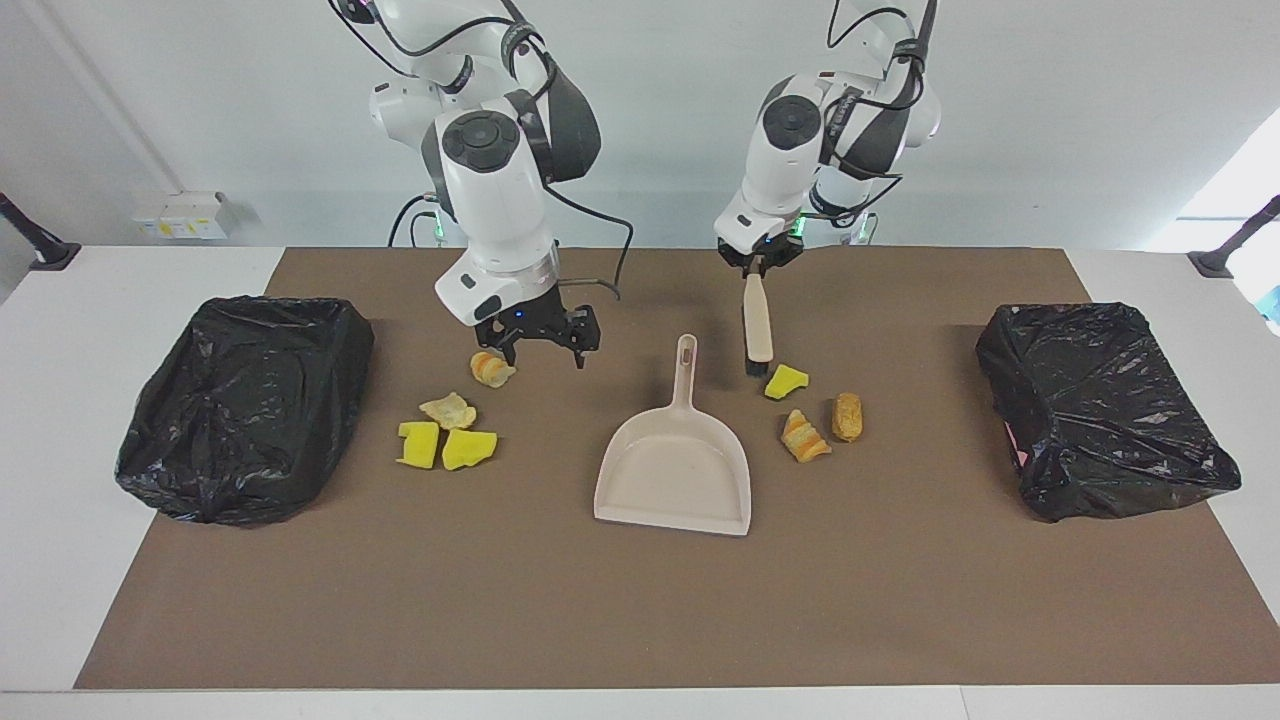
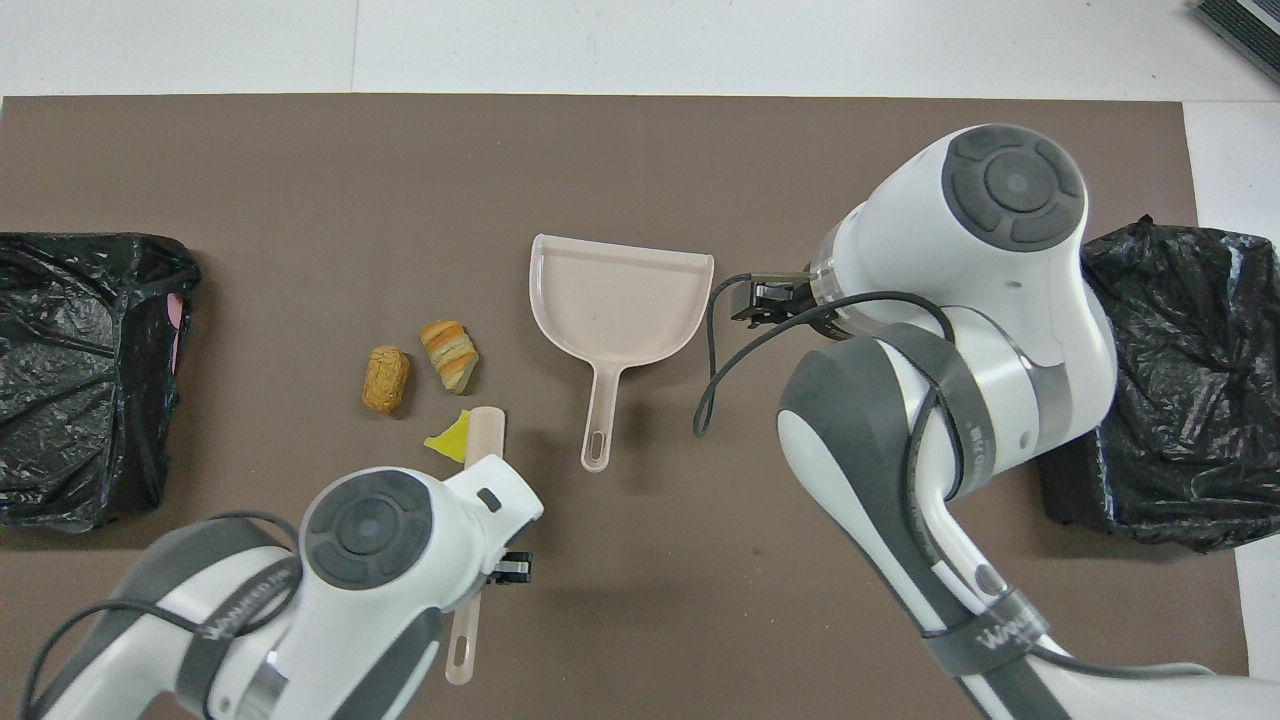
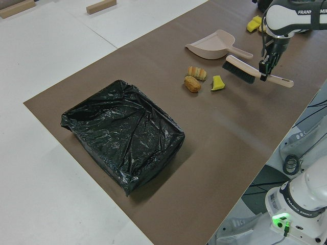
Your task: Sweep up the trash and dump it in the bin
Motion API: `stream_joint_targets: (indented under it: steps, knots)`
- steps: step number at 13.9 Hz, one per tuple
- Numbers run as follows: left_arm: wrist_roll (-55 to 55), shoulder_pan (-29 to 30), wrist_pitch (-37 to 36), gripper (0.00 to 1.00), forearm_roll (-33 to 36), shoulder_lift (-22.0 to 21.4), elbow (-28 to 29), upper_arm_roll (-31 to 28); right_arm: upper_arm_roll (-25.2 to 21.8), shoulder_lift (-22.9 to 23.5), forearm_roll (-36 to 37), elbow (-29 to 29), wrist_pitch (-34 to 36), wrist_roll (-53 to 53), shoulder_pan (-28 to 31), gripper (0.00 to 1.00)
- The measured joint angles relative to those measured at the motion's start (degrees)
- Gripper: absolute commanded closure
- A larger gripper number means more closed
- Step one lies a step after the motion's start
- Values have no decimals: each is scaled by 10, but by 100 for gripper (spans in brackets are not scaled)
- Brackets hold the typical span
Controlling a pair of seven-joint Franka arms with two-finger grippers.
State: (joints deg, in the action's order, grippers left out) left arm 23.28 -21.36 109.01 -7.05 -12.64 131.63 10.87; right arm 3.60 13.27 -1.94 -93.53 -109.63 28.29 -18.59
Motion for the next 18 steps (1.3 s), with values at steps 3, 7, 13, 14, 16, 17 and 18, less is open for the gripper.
stream_joint_targets:
  steps: [3,7,13,14,16,17,18]
  knots:
    - [-78,95,-5,100,-3,9,-22,-3,0,20,0,-1,-37,52,-33,0]
    - [-162,200,-14,100,-20,74,-88,-5,1,54,0,-2,-96,117,-89,0]
    - [-216,228,-14,100,44,179,-170,-5,1,112,13,-4,-134,154,-151,15]
    - [-219,229,-14,100,48,185,-171,-4,1,114,14,-8,-134,154,-154,19]
    - [-221,229,-14,100,50,189,-171,-2,1,114,14,-21,-134,154,-161,24]
    - [-221,229,-14,100,50,189,-171,-1,1,114,14,-29,-134,154,-166,27]
    - [-221,229,-14,100,50,189,-170,0,1,114,15,-35,-134,154,-171,30]
